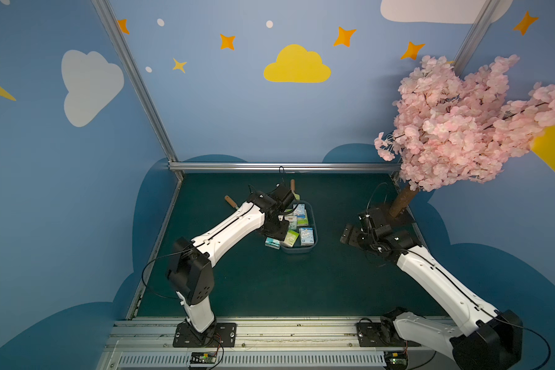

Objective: Take the pocket tissues out of the storage box
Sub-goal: Pick up the pocket tissues from the storage box, then place the pocket tissues at the center of the board.

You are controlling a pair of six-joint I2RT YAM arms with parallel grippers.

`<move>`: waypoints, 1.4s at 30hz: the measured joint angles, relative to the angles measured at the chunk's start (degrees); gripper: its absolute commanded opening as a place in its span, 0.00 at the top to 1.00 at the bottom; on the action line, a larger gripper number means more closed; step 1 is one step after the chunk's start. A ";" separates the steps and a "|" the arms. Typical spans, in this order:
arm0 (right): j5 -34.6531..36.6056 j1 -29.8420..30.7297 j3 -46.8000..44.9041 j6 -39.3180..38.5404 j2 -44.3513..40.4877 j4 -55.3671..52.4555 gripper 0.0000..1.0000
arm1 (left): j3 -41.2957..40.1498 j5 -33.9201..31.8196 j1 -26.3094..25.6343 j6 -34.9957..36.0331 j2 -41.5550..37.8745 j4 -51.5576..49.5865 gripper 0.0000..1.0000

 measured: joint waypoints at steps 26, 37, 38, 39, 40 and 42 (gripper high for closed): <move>-9.42 0.00 3.82 0.28 8.52 1.84 0.02 | -30.49 4.26 6.86 -11.10 -7.28 13.88 0.50; -9.18 0.00 3.82 0.46 8.24 1.84 0.02 | -31.15 3.26 6.84 -10.91 -1.49 18.03 0.50; -9.09 0.00 3.82 0.46 8.20 1.84 0.02 | -31.15 3.19 6.84 -10.91 -1.27 18.18 0.50; -9.01 -0.02 3.82 0.46 8.15 1.84 0.02 | -31.15 3.08 6.84 -10.91 -1.07 18.40 0.50; -8.90 -0.02 3.82 0.46 8.09 1.84 0.02 | -31.15 3.06 6.84 -10.88 -0.87 18.49 0.50; -8.85 -0.07 3.82 0.46 8.09 1.84 0.02 | -31.15 2.99 6.82 -10.78 -0.70 18.58 0.49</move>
